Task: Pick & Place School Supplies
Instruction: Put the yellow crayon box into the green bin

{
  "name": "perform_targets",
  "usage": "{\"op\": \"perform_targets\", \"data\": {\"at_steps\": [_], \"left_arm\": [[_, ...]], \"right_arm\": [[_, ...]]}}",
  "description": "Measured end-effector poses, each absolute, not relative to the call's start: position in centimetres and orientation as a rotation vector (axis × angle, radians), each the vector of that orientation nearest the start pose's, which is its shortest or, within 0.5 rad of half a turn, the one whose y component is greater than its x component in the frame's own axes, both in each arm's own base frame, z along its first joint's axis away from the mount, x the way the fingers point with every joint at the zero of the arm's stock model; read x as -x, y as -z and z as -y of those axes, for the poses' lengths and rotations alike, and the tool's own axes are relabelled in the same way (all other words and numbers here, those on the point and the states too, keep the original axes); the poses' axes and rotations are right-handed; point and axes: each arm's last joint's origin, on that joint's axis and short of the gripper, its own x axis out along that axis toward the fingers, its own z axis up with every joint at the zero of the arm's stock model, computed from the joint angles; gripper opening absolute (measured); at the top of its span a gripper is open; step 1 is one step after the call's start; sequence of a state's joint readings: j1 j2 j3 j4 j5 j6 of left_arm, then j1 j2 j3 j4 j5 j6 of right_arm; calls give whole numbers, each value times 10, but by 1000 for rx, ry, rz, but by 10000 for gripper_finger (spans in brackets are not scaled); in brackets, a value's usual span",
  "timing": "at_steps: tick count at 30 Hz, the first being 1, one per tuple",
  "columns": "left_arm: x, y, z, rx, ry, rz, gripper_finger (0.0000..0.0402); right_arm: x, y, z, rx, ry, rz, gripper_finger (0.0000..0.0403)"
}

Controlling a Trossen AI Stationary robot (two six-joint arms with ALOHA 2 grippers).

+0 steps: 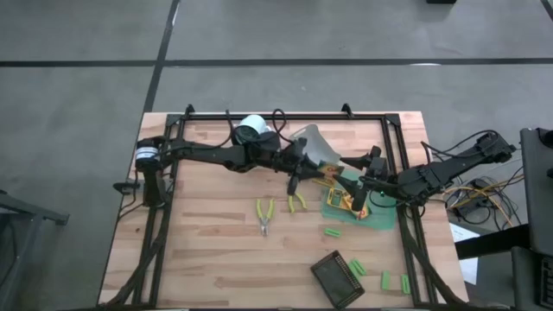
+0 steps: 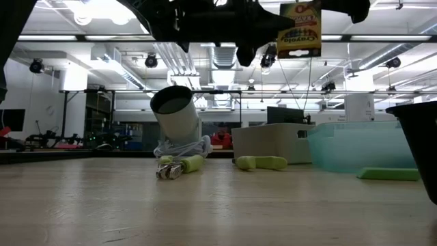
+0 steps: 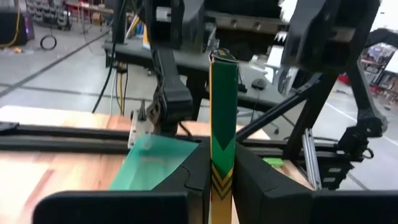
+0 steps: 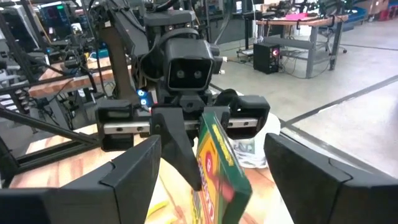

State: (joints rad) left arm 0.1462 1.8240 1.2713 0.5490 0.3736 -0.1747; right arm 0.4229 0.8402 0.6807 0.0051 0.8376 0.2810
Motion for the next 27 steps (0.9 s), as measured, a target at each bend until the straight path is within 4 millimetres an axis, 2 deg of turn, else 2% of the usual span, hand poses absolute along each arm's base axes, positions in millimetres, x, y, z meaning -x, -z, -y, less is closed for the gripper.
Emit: {"op": "perform_targets", "data": {"at_steps": [7, 15, 27], "left_arm": [[-417, -289, -51, 174, 233, 54, 44], [-417, -290, -50, 175, 261, 52, 44], [-417, -289, -50, 175, 286, 47, 44]], "right_arm": [[-174, -307, -55, -181, 428, -67, 271], [-174, -307, -55, -196, 426, -65, 253], [-174, -307, -55, -189, 420, -68, 177]]}}
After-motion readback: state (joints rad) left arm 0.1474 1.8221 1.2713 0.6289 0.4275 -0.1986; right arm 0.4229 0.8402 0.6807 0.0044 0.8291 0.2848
